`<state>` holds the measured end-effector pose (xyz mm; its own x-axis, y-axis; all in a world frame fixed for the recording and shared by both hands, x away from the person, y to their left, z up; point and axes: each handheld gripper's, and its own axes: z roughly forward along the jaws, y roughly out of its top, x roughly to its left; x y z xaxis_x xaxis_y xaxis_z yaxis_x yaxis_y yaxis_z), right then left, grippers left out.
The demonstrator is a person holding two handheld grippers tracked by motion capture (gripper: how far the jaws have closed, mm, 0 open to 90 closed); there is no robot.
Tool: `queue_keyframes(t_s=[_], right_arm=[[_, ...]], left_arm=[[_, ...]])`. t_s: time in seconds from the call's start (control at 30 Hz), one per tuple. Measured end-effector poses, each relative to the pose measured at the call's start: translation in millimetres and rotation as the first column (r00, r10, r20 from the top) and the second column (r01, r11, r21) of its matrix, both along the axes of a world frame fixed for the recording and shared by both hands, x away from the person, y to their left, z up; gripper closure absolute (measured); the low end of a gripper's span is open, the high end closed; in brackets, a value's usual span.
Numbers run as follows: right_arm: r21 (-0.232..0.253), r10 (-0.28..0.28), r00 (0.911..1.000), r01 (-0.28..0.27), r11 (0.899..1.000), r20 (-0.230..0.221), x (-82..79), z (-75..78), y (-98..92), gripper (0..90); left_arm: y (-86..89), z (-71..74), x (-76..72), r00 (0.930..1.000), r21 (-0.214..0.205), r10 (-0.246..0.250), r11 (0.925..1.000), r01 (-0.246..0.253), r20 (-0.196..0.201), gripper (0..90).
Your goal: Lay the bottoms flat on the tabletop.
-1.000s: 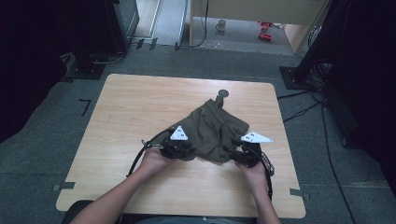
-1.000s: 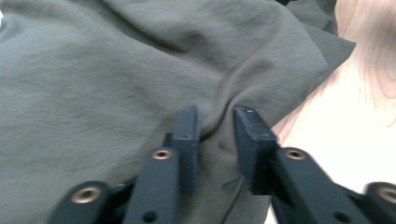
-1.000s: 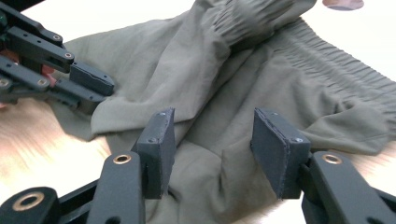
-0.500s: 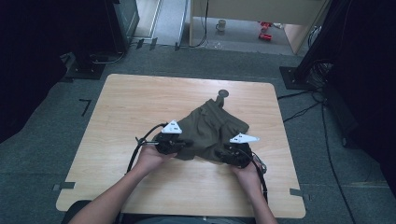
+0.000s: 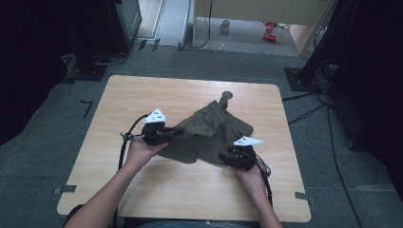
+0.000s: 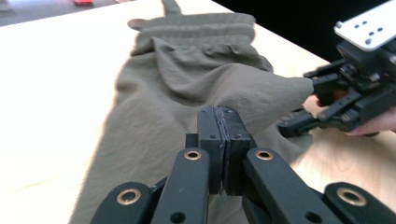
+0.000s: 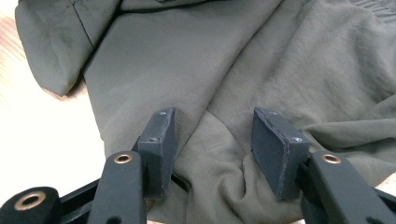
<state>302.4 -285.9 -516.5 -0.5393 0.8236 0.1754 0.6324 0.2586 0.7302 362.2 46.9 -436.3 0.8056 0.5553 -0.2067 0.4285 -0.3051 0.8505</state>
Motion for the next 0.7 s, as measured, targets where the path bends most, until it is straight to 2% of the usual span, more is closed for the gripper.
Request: queue_keyframes(t_s=[0.17,0.43,0.7], right_arm=[[0.001,0.002,1.0,-0.002,1.0,-0.002,-0.3,0.1,-2.0,50.1],[0.002,0.004,0.9999,-0.004,1.0,-0.015,0.0,1.1,-9.9,52.3],[-0.007,0.001,0.9998,-0.001,1.0,-0.019,2.3,1.9,-16.9,54.4]], left_arm=[[14.7,7.0,3.8,0.999,-0.024,0.042,0.9989,-0.042,0.017,89.3],[42.8,10.5,12.3,0.9925,-0.051,0.122,0.9913,-0.122,0.007,89.4],[74.0,3.5,24.7,0.9732,-0.059,0.227,0.9717,-0.229,-0.034,89.3]])
